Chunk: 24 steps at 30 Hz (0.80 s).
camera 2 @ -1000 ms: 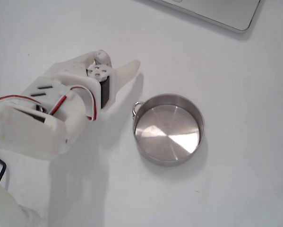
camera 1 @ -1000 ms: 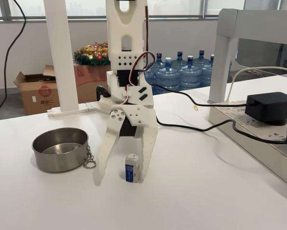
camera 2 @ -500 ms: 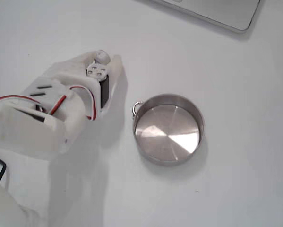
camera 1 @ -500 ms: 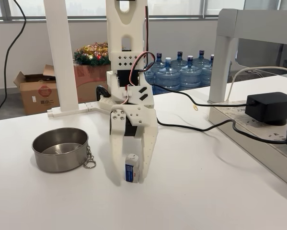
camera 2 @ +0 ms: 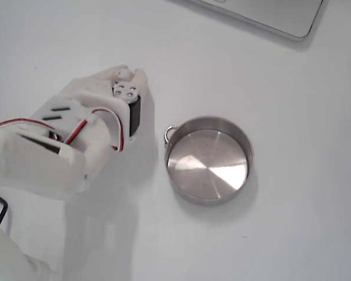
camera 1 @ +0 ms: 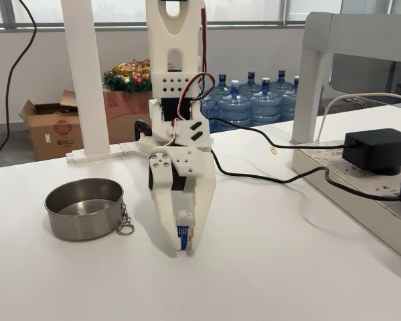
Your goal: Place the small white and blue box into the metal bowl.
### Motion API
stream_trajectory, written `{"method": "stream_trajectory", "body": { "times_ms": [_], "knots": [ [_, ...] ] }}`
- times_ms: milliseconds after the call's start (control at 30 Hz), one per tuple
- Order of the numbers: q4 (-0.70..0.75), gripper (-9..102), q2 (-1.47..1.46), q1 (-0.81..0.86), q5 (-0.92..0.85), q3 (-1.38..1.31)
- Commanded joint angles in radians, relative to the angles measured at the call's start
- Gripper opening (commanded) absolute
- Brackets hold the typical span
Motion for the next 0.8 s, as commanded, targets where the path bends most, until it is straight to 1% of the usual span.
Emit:
{"method": "stream_trajectory", "body": {
  "times_ms": [0, 133, 300, 500, 767],
  "knots": [
    [-0.017, -3, 0.000, 0.011, 0.005, -0.006],
    [-0.018, -3, 0.021, 0.017, 0.005, -0.005],
    [-0.017, -4, 0.152, 0.044, 0.005, 0.049],
    [-0.017, -4, 0.331, 0.121, -0.003, 0.133],
    [-0.017, -4, 0.463, 0.238, -0.006, 0.221]
  ]
}}
